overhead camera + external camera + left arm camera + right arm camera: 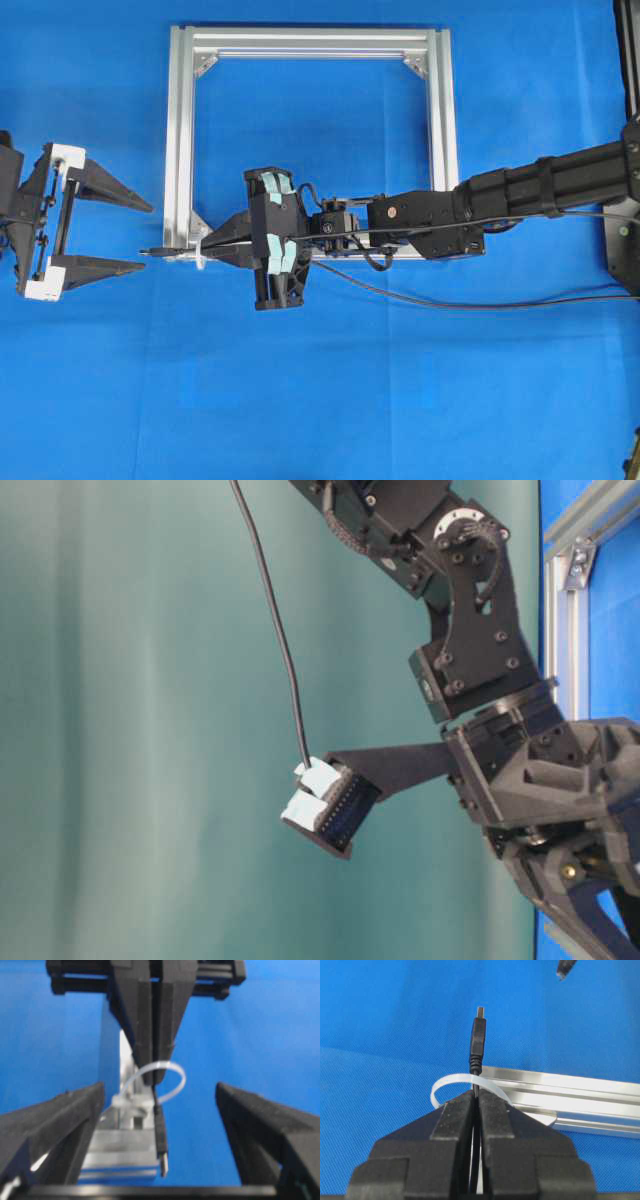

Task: Insert the wire through the string loop located on the left side.
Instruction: 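Bring the open left gripper to the plug emerging past the loop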

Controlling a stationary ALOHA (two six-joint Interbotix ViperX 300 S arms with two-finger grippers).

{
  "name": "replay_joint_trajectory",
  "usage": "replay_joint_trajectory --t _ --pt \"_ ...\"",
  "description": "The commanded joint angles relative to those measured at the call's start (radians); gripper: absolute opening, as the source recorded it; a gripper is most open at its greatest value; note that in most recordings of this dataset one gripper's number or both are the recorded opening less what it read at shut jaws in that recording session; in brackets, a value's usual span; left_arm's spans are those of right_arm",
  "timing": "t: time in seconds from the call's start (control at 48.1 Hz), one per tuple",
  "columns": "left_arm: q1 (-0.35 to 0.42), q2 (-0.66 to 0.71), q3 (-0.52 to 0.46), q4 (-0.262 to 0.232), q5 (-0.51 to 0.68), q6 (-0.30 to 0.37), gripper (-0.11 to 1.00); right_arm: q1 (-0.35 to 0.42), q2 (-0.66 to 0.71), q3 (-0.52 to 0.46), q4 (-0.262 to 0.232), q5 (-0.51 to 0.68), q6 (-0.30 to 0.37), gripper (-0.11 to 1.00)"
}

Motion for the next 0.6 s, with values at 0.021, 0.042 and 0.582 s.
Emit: replay_joint_trajectory --t 0.021,0.042,0.582 --pt "-0.003 -0.003 -0.018 0.002 0.003 -0.002 0.91 0.0 -0.021 -0.023 0.0 -0.008 0.0 0.0" --pt "-0.003 -0.005 -0.018 0.002 0.005 -0.002 0.9 0.0 -0.021 -0.023 0.0 -0.008 0.0 0.0" --pt "-0.003 0.259 -0.101 0.0 0.002 -0.006 0.9 -0.003 -0.021 -0.021 0.0 -0.008 0.0 0.0"
